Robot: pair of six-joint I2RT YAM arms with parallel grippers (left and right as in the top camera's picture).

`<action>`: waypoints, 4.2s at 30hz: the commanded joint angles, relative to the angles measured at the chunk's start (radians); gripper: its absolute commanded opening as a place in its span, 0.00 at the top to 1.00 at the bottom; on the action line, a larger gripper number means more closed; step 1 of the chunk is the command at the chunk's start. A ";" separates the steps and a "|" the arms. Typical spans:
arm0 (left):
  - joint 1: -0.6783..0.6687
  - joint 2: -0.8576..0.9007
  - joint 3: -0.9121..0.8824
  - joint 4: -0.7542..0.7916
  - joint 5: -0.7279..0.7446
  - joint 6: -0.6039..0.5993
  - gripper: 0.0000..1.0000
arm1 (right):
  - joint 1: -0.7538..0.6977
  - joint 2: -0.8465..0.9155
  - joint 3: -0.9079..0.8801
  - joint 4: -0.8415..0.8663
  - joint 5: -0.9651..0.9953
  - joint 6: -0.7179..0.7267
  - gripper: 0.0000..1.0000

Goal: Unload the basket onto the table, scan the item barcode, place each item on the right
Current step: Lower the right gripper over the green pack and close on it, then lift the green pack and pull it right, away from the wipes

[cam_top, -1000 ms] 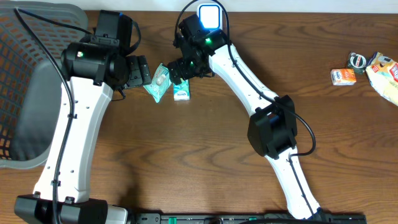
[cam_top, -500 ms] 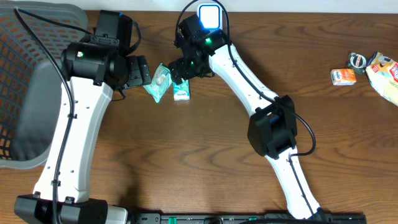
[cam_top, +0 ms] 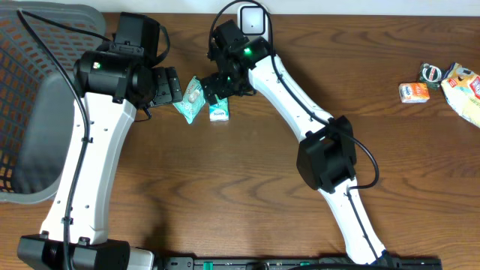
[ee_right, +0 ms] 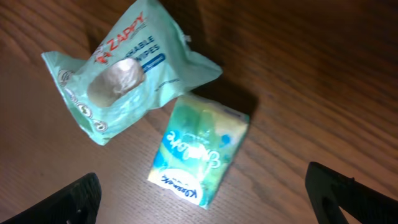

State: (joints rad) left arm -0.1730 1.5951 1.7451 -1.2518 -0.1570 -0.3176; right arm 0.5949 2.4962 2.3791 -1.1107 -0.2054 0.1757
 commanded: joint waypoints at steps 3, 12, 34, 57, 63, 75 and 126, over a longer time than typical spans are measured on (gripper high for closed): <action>0.002 -0.002 -0.003 -0.002 -0.012 -0.009 0.02 | 0.019 0.007 -0.006 -0.008 0.005 0.010 0.01; 0.002 -0.002 -0.003 -0.002 -0.012 -0.009 0.02 | 0.027 0.007 -0.006 -0.021 0.034 0.010 0.01; 0.002 -0.002 -0.003 -0.002 -0.012 -0.009 0.02 | 0.030 0.007 -0.006 -0.030 0.078 0.011 0.01; 0.002 -0.002 -0.003 -0.002 -0.012 -0.009 0.02 | 0.054 0.036 -0.006 -0.015 0.102 0.116 0.68; 0.002 -0.002 -0.003 -0.002 -0.012 -0.009 0.02 | 0.055 0.063 -0.006 0.012 0.098 0.116 0.99; 0.002 -0.002 -0.003 -0.002 -0.012 -0.009 0.02 | 0.057 0.121 -0.006 0.031 0.180 0.116 0.99; 0.002 -0.002 -0.003 -0.002 -0.012 -0.009 0.02 | 0.008 0.013 -0.006 -0.090 0.386 0.273 0.21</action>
State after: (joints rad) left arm -0.1730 1.5951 1.7451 -1.2518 -0.1570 -0.3176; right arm 0.5919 2.5481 2.3787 -1.2030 0.1154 0.4408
